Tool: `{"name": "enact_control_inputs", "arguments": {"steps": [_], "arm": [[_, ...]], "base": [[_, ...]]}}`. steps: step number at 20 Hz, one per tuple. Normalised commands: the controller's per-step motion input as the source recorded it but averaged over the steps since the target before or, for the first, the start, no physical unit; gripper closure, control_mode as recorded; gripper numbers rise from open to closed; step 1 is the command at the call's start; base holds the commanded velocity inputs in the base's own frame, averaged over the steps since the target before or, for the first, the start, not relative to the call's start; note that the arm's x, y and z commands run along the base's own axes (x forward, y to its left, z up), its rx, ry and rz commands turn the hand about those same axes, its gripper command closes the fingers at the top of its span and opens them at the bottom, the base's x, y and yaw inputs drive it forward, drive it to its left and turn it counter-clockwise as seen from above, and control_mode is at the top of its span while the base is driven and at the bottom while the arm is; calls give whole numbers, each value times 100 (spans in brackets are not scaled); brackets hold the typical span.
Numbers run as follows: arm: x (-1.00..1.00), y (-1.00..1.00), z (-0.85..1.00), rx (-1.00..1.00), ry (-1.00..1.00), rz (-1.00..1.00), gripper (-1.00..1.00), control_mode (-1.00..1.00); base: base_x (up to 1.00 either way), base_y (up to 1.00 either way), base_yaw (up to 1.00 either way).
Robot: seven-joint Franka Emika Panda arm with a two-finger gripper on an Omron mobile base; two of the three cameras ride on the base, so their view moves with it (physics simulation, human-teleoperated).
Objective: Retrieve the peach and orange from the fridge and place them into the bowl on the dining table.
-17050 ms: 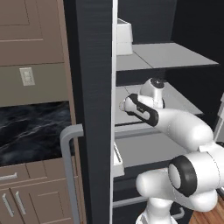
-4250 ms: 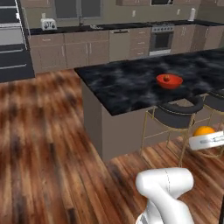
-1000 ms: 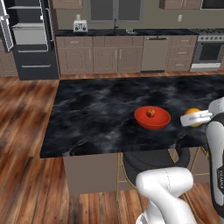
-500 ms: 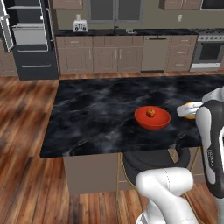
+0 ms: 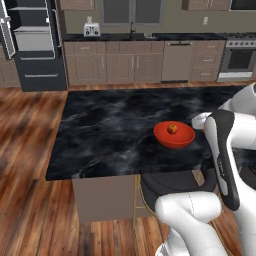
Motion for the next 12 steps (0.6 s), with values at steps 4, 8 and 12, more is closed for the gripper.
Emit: {"name": "enact_control_inputs", "arguments": {"steps": [4, 8, 12], "arm": [[14, -11, -18, 1, 0, 0, 100, -100], [9, -12, -18, 1, 0, 0, 100, -100], [12, -5, -16, 0, 0, 0, 100, -100]], "base": [[0, 0, 0], [0, 0, 0], [0, 0, 0]]}}
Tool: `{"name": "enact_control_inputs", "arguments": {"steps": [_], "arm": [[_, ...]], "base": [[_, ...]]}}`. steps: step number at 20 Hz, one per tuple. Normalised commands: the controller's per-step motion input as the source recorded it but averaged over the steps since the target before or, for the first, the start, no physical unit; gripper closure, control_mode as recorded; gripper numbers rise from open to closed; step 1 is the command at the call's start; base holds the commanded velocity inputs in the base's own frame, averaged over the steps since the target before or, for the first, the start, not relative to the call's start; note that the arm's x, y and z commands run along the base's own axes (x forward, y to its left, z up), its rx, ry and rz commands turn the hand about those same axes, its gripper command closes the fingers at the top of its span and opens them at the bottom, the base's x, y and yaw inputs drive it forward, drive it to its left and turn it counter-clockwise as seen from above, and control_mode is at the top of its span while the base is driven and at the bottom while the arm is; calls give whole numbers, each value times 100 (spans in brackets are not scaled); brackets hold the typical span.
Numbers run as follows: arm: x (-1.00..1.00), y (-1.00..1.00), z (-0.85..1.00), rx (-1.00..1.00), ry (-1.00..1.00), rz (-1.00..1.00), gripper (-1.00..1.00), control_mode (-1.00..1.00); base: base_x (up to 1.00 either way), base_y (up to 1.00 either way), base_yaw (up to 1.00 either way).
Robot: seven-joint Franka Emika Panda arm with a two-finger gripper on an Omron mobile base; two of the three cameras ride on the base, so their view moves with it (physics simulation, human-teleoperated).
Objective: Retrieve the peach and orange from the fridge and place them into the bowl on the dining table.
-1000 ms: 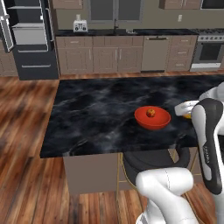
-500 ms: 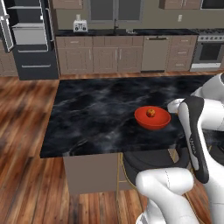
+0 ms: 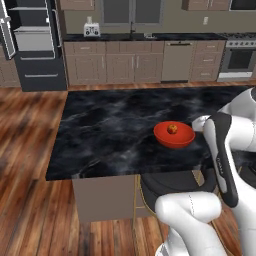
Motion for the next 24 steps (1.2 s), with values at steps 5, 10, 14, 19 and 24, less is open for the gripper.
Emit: {"name": "enact_control_inputs", "arguments": {"steps": [5, 10, 14, 19, 24], "arm": [[22, 0, -19, 0, 3, 0, 100, -100], [32, 0, -23, 0, 8, 0, 100, -100], [28, 0, -26, 0, 6, 0, 100, -100], [30, 0, -27, 0, 2, 0, 100, -100], [29, -2, -26, 0, 0, 0, 100, -100]], "base": [[0, 0, 0], [0, 0, 0], [0, 0, 0], [0, 0, 0], [0, 0, 0]]}}
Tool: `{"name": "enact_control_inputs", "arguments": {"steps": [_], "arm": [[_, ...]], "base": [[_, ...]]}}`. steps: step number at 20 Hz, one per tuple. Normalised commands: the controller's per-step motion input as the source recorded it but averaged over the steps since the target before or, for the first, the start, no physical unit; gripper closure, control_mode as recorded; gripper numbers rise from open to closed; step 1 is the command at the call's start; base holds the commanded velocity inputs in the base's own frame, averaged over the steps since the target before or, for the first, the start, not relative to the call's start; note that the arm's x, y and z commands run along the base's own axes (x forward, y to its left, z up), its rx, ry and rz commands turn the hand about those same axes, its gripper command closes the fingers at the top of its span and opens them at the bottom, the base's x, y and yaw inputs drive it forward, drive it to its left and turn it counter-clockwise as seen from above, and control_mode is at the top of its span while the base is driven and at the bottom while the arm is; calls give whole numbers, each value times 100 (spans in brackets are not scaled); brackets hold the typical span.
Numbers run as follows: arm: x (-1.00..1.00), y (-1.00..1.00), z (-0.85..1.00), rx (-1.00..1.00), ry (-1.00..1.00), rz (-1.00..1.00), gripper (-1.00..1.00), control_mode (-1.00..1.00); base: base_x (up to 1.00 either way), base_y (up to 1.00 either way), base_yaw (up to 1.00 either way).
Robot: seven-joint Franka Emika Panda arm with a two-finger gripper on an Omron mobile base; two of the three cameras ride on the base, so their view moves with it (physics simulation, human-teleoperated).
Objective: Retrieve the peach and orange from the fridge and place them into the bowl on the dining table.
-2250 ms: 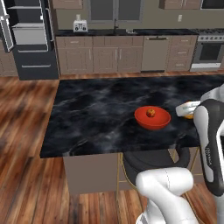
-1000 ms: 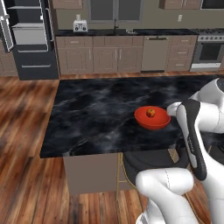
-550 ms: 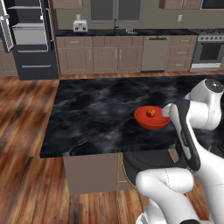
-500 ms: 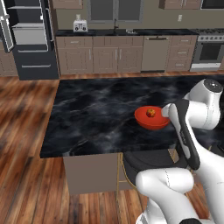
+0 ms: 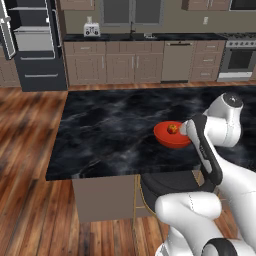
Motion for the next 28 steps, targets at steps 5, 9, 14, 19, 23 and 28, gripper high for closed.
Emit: {"name": "enact_control_inputs", "arguments": {"steps": [5, 9, 14, 19, 23, 28], "arm": [[35, -9, -25, 0, 0, 0, 100, -100], [39, -11, -24, 0, 1, 0, 100, -100], [39, -12, -21, 1, 2, 0, 100, -100], [34, -10, -20, 0, 2, 0, 100, -100], [29, -4, -19, 0, 2, 0, 100, -100], [28, -2, -19, 0, 2, 0, 100, -100]], "base": [[0, 0, 0], [0, 0, 0], [0, 0, 0], [0, 0, 0], [0, 0, 0], [0, 0, 0]]}}
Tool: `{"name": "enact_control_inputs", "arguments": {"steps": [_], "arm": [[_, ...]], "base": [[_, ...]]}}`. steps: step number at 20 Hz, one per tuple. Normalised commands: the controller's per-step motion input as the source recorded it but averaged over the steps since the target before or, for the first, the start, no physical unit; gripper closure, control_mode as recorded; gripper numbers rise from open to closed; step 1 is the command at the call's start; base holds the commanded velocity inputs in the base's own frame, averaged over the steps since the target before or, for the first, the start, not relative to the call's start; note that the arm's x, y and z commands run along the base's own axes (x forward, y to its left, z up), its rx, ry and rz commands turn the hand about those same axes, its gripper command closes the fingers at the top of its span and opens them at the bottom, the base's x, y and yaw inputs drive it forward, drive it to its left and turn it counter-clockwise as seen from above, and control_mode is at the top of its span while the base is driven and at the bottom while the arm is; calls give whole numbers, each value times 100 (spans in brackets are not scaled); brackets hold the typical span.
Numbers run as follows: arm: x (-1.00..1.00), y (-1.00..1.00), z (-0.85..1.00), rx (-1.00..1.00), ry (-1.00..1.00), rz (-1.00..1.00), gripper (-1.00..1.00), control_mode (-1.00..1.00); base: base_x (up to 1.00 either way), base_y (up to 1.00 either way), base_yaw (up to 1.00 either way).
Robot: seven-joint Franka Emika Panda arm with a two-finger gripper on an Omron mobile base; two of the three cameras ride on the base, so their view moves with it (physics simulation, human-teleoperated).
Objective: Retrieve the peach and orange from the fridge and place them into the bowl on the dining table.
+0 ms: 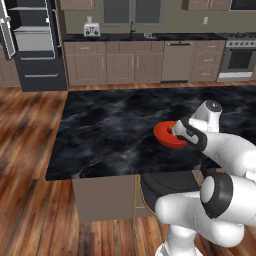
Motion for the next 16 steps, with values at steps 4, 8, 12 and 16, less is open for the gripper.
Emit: {"name": "enact_control_inputs", "arguments": {"steps": [4, 8, 12, 16], "arm": [[29, -2, -20, 0, 1, 0, 100, -100], [28, -3, -21, 0, 1, 0, 100, -100], [28, -3, -20, 0, 0, 0, 100, -100], [27, -3, -20, 0, 0, 0, 100, -100]], "base": [[0, 0, 0], [0, 0, 0], [0, 0, 0], [0, 0, 0]]}}
